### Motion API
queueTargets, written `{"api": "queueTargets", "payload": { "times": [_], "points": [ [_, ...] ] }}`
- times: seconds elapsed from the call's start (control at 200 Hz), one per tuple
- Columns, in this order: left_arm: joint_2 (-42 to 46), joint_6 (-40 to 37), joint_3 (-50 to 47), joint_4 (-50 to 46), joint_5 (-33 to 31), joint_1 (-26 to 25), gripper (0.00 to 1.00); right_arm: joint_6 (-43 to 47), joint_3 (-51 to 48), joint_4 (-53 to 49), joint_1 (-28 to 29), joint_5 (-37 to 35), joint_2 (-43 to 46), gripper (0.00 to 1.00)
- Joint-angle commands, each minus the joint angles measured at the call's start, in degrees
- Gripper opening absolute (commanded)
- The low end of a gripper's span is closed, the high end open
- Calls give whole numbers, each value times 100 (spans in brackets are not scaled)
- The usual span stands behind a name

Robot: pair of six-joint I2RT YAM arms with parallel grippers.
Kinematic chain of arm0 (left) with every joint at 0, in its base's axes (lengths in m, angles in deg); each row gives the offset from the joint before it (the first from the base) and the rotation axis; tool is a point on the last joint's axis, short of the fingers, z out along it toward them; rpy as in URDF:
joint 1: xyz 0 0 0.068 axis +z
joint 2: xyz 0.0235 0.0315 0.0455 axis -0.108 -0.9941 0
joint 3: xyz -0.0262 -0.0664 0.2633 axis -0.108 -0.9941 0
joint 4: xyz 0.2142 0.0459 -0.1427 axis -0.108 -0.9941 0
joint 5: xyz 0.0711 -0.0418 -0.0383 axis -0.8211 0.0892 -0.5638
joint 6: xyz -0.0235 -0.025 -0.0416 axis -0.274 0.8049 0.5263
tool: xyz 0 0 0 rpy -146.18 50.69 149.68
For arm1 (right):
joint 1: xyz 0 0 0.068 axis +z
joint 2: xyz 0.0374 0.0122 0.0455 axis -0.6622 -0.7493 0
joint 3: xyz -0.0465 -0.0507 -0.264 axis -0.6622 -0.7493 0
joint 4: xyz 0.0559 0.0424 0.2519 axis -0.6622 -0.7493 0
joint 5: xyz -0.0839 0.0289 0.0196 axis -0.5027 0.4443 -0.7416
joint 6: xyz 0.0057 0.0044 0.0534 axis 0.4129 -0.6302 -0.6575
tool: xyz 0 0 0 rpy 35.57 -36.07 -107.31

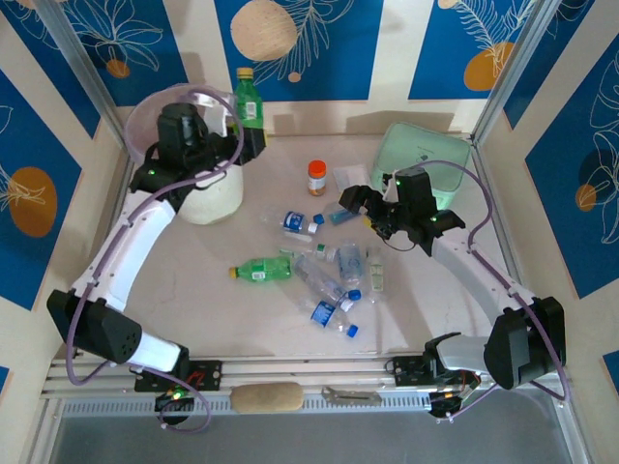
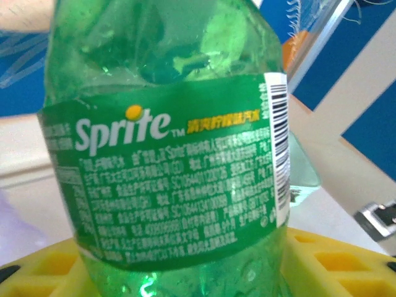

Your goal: Put the plastic bottles in the bin

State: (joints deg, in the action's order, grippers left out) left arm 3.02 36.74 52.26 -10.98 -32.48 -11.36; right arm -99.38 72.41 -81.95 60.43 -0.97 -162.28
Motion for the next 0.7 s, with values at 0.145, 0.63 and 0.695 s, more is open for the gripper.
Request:
{"api": "queueTargets", "payload": {
  "times": [0.145,0.63,0.695],
  "points": [
    [-154,-996,1059,-951,-335,814,54,189,-14,-217,42,-158,30,99],
    [-954,-1055,1607,-1398,-426,1917,56,180,-6,-373,29,-281,101,99],
    [-1051,-1075,1550,-1432,-473,1992,57,170,-20,-364,20,-283,119,99]
  ]
}}
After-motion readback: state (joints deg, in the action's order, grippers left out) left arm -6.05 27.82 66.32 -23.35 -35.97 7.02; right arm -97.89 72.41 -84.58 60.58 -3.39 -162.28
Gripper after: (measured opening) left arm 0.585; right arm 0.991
